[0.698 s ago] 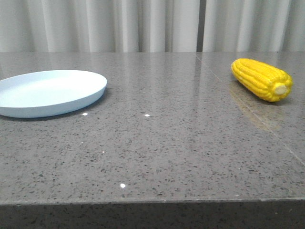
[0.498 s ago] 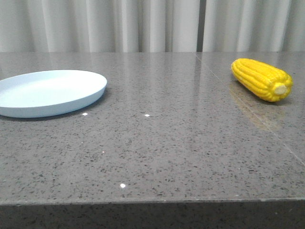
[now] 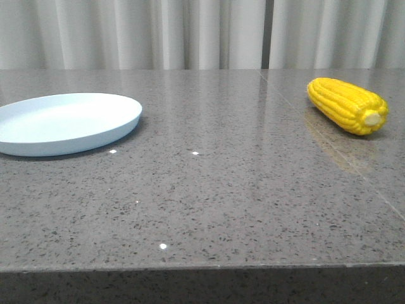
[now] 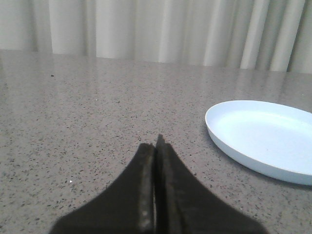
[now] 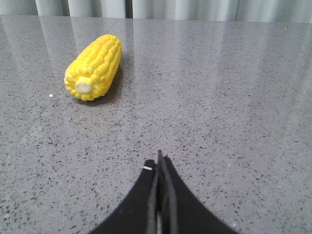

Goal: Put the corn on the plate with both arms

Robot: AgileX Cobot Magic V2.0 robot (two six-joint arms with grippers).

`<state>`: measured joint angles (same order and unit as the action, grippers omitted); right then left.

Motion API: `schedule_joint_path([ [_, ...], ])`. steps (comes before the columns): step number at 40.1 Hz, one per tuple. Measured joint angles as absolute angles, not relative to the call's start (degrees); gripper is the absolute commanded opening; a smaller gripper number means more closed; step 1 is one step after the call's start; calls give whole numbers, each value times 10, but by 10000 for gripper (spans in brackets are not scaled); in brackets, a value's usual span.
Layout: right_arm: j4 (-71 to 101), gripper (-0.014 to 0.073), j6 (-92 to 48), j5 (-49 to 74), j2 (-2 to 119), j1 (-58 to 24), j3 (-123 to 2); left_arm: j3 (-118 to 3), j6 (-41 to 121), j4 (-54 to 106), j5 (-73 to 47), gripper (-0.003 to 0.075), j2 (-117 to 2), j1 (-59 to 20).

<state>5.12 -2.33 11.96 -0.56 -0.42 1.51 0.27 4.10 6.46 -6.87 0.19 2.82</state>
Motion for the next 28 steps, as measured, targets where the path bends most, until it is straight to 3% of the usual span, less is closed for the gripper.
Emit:
schedule_joint_path([
  [19,51,-62,-23,120,-6,-4,15,3,41,65,-62,-20,2,28],
  [28,51,-61,-23,86,-6,-4,15,3,41,65,42,-20,2,28],
])
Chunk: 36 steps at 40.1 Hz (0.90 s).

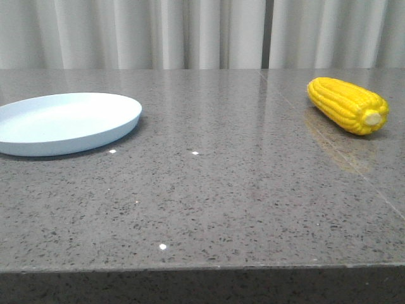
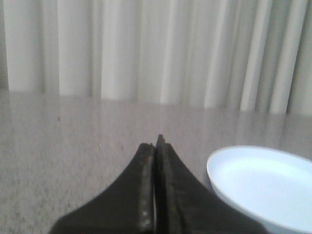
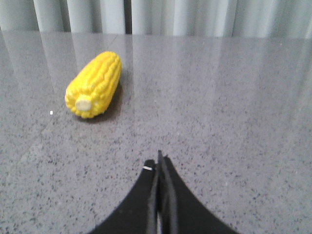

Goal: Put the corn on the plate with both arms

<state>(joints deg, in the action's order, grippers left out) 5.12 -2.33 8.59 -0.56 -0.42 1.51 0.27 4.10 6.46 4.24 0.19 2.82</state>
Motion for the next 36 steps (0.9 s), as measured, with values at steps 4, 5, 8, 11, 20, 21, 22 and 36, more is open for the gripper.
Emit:
schedule_joint_path([
  [4,51,-60,-23,93,-6,-4,-11,-11,41,56,69,-20,2,28],
  [5,51,-60,-23,96,-6,-4,-22,-20,41,50,63,-20,2,28],
  [8,51,-60,-23,117,-6,-4,-75,-59,41,13,33,-20,2,28],
  [11,51,-60,-23,147,1,-4,-124,-106,41,-16,0,-20,-8,28],
  [20,51,-60,-23,237,138,-4,-265,-220,41,-42,-120,-20,-130,28],
  [21,51,-60,-23,241,153,-4,-273,-224,41,-42,-128,-20,-144,28],
  [22,51,-60,-23,242,170,-4,-282,-229,41,-42,-131,-20,-157,28],
  [36,51,266,-23,247,252,-4,-307,-236,41,-43,-129,92,-204,28],
])
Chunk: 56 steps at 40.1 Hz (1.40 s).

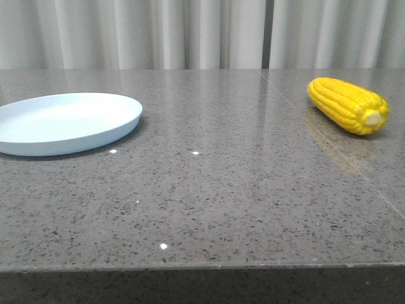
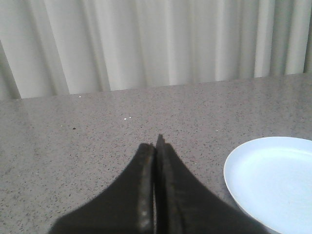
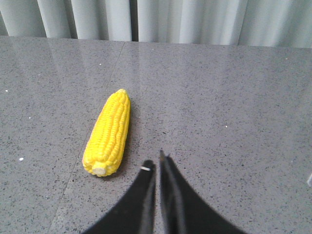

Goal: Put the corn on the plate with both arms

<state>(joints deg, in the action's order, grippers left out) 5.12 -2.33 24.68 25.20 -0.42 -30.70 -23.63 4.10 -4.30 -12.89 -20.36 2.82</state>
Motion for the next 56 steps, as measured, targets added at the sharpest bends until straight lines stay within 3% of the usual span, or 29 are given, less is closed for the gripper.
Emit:
schedule_joint_path([
  [1,51,316,-23,247,252,-4,-307,-236,41,-43,-127,139,-204,28],
  [5,51,527,-23,247,252,-4,-307,-236,41,-43,-118,449,-204,28],
  [7,51,590,-23,247,252,-4,-307,-236,41,-43,-113,588,-204,28],
  [11,51,635,-23,247,252,-4,-307,-236,41,-38,-110,690,-204,28],
  [23,51,634,-23,247,252,-4,-307,-239,41,-29,-104,691,-212,28],
  [31,51,634,-23,247,252,-4,-307,-295,41,-16,-119,690,-314,12],
  [38,51,634,-23,247,252,-4,-307,-387,41,-14,-192,690,-439,-43],
  [46,51,634,-23,247,252,-4,-307,-522,41,28,-372,689,-609,-71],
  [50,51,634,-23,247,252,-4,-307,-571,41,45,-430,634,-676,-71],
  [56,51,634,-23,247,252,-4,-307,-621,41,51,-472,489,-767,-71],
])
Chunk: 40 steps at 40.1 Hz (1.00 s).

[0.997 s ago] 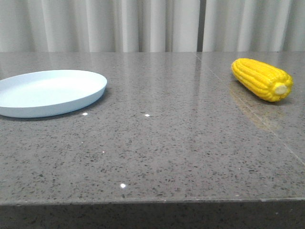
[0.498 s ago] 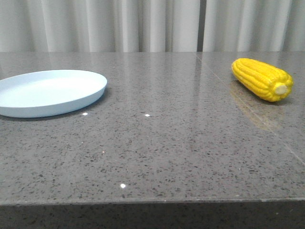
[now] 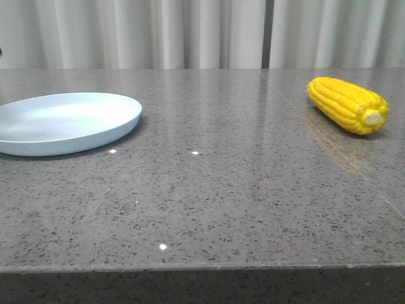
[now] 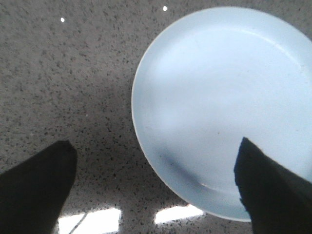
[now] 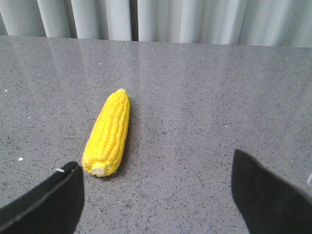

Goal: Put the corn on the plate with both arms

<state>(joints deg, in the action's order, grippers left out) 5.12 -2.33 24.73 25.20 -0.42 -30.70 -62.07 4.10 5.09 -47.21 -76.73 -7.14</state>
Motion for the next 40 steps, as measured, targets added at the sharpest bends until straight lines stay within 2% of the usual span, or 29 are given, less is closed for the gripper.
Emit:
schedule_joint_path([
  [5,51,634,-23,247,252,-4,-307,-635,41,51,-475,423,-822,-71],
  [17,51,634,-23,247,252,-4,-307,-644,41,69,-457,411,-904,-71],
  [19,51,634,-23,247,252,-4,-307,-646,41,73,-453,372,-907,-71],
  [22,51,634,-23,247,252,-4,-307,-646,41,75,-452,270,-908,-71],
  [28,51,634,-23,247,252,-4,-307,-646,42,75,-442,-21,-911,-71],
  [40,51,634,-23,247,252,-4,-307,-675,51,111,-436,-20,-914,-79],
])
